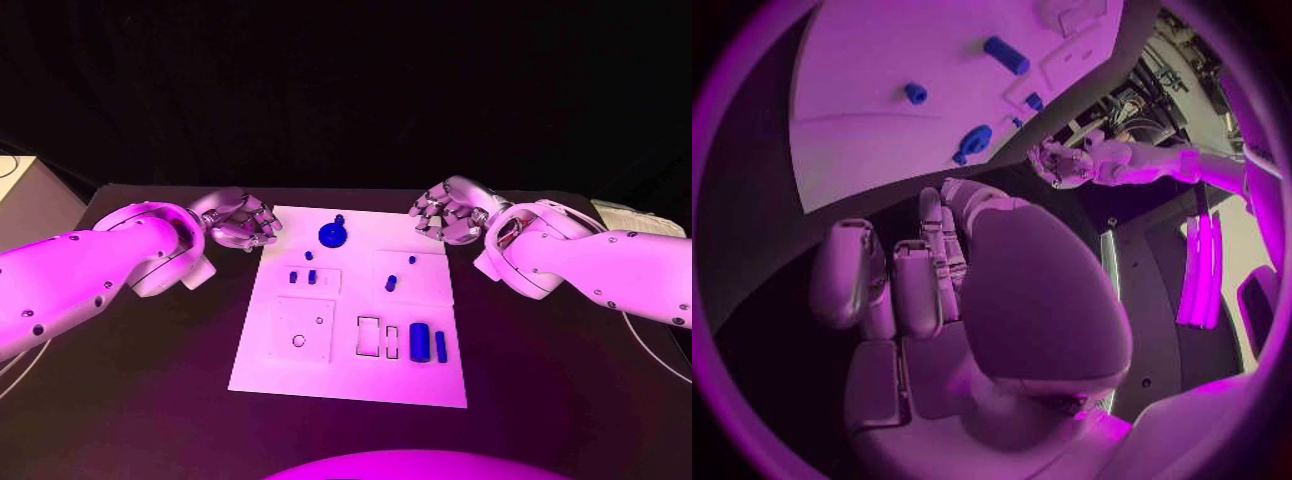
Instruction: Assemble the parts on the task board
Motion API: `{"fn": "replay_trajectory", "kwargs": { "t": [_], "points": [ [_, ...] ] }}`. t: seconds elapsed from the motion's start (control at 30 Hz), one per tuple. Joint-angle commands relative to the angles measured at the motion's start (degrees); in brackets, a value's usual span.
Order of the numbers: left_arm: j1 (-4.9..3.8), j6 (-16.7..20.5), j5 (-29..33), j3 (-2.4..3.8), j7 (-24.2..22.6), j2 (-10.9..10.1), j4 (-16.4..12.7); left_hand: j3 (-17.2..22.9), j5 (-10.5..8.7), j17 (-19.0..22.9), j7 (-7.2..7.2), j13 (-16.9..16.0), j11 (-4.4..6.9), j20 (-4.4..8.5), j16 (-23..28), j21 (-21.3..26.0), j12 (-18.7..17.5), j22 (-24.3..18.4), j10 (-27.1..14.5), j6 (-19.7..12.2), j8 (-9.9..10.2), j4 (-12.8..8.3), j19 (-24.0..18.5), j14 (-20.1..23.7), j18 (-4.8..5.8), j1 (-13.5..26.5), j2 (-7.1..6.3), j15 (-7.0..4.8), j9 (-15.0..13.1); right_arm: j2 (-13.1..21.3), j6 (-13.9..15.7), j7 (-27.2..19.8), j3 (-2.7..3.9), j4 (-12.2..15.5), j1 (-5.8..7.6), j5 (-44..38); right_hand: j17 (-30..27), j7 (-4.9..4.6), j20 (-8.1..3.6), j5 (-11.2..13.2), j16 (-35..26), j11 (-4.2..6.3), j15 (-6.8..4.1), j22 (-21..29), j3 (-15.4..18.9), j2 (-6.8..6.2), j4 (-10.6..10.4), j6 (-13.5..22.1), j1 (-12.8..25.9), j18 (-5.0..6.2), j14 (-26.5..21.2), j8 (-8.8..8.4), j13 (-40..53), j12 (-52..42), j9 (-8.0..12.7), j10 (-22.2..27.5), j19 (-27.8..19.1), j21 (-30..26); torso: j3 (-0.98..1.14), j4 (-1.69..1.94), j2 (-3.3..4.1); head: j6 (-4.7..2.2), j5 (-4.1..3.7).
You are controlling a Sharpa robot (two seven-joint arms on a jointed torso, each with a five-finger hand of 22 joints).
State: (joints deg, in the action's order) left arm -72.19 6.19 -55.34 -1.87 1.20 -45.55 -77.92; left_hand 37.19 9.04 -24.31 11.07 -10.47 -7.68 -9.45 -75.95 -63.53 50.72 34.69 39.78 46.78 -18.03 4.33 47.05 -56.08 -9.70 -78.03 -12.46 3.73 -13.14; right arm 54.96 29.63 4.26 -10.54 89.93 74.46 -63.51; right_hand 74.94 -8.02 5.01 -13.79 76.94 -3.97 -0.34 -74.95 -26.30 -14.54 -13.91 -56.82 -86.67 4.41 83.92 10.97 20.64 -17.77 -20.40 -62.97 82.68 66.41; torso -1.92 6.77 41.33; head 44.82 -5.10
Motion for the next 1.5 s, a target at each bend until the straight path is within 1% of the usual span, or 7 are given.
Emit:
{"fn": "replay_trajectory", "kwargs": {
  "t": [0.03,0.17,0.37,0.6,0.83,1.37,1.5],
  "points": [
    [-0.1,1.2,27.4,0.13,-9.8,-1.7,-1.5,-1.4,-0.02,1.3,0.24,1.0,-0.34,-0.4,2.3,3.2,-1.2,-1.9,-1.4,-0.8,-0.6,1.6,-1.3,2.7,-0.88,0.6,-0.18,0.6,0.2,0.6,-0.7,-3.2,-0.12,0.5,-1.01,-10.9,0.2,-0.14,-0.04,1.2,-0.5,-0.14,-0.16,-1.7,-0.9,-0.21,-0.1,-0.5,0.0,0.17,2.1,0.21,-1.9,2.1,-0.1,-0.5,0.0,-0.8,0.0,0.02,0.09,-0.39,-0.8],
    [-0.07,0.7,36.4,0.17,-13.4,-3.8,-3.2,-5.4,0.03,3.1,-1.22,3.3,0.48,-0.53,5.1,8.9,-3.3,-5.8,3.1,1.6,-2.8,4.6,-0.5,3.9,-0.95,1.7,-0.53,0.04,0.0,0.8,0.2,-1.6,-0.3,0.5,-2.37,-16.4,0.1,-0.16,0.01,1.6,-0.7,-0.2,-0.11,-1.7,-1.1,-0.52,-0.2,-0.7,0.4,0.19,2.1,0.28,-2.8,3.1,-0.2,-0.9,0.0,-0.9,-0.06,0.1,-0.06,-0.39,-1.22],
    [0.05,0.6,40.6,0.16,-15.8,-6.2,-5.5,-6.5,0.01,4.0,-1.73,5.0,1.42,0.17,6.7,12.0,-6.6,-7.9,8.6,3.0,-2.4,4.9,1.1,3.9,-0.84,0.0,-0.58,-0.67,0.0,0.7,-0.7,2.0,-0.42,0.3,-3.53,-22.1,0.3,-0.02,-0.02,2.4,-0.5,-0.13,-0.17,-1.8,-1.1,-1.3,-0.5,-1.0,1.4,0.19,2.3,0.45,-4.0,4.1,-0.3,-1.8,0.1,-0.9,-0.1,0.23,-0.09,-0.29,-1.63],
    [0.19,0.7,42.0,0.14,-17.7,-7.8,-7.1,-6.6,0.0,4.1,-1.53,5.3,1.36,0.25,7.1,12.5,-7.4,-8.3,9.1,3.0,-2.1,4.8,1.4,4.0,-0.82,-0.4,-0.54,-0.7,0.1,0.3,-3.9,5.8,-0.49,0.6,-4.21,-27.1,0.1,-0.26,0.14,3.2,-0.6,-0.61,0.24,-1.5,-0.4,-2.18,-0.9,-0.1,2.5,0.27,2.3,-0.19,-5.6,6.2,-0.1,-1.0,0.0,-1.6,-0.28,0.24,-0.14,-0.06,-2.05],
    [0.23,1.1,42.6,0.13,-18.7,-8.4,-7.6,-6.7,0.0,4.2,-1.33,5.5,1.23,0.25,7.2,12.7,-7.8,-8.4,9.1,2.8,-1.8,4.8,1.5,4.0,-0.8,-0.5,-0.57,-0.62,0.2,-1.1,-5.7,7.7,-0.53,0.1,-5.08,-29.6,-0.1,-0.29,0.26,3.2,-0.9,-0.82,0.42,-1.3,0.3,-2.18,-0.7,-0.1,2.6,0.34,2.3,-0.29,-6.5,7.3,0.0,-0.2,-0.1,-2.1,-0.23,0.12,-0.01,-0.16,-2.2],
    [0.26,1.1,42.8,0.1,-18.6,-8.4,-7.9,-6.6,0.05,4.2,-1.19,5.6,1.14,0.25,7.4,12.9,-8.2,-8.5,9.2,2.7,-1.6,4.7,1.6,4.0,-0.79,-0.9,-0.4,-0.56,0.2,-4.4,-7.0,10.5,-0.56,-1.5,-5.91,-31.7,0.3,0.1,-0.12,1.1,-0.4,-0.42,0.18,-2.2,-2.3,-0.86,0.1,-2.3,1.3,0.13,2.5,0.49,-8.3,8.2,-0.4,-2.8,0.5,-0.8,-0.13,0.19,0.03,0.2,-2.62],
    [0.26,1.1,42.8,0.1,-18.5,-8.4,-7.9,-6.6,0.05,4.2,-1.19,5.6,1.14,0.25,7.4,12.9,-8.2,-8.5,9.2,2.7,-1.6,4.7,1.6,4.0,-0.79,-0.9,-0.4,-0.56,0.2,-4.7,-7.4,10.8,-0.56,-1.8,-6.06,-31.9,0.4,0.35,-0.33,2.4,-0.3,-0.11,-0.13,-2.7,-3.9,-0.09,1.0,-3.4,0.7,0.0,2.5,0.98,-8.9,8.6,-0.7,-4.3,0.8,-0.1,-0.12,0.13,0.02,0.25,-2.58]
  ]
}}
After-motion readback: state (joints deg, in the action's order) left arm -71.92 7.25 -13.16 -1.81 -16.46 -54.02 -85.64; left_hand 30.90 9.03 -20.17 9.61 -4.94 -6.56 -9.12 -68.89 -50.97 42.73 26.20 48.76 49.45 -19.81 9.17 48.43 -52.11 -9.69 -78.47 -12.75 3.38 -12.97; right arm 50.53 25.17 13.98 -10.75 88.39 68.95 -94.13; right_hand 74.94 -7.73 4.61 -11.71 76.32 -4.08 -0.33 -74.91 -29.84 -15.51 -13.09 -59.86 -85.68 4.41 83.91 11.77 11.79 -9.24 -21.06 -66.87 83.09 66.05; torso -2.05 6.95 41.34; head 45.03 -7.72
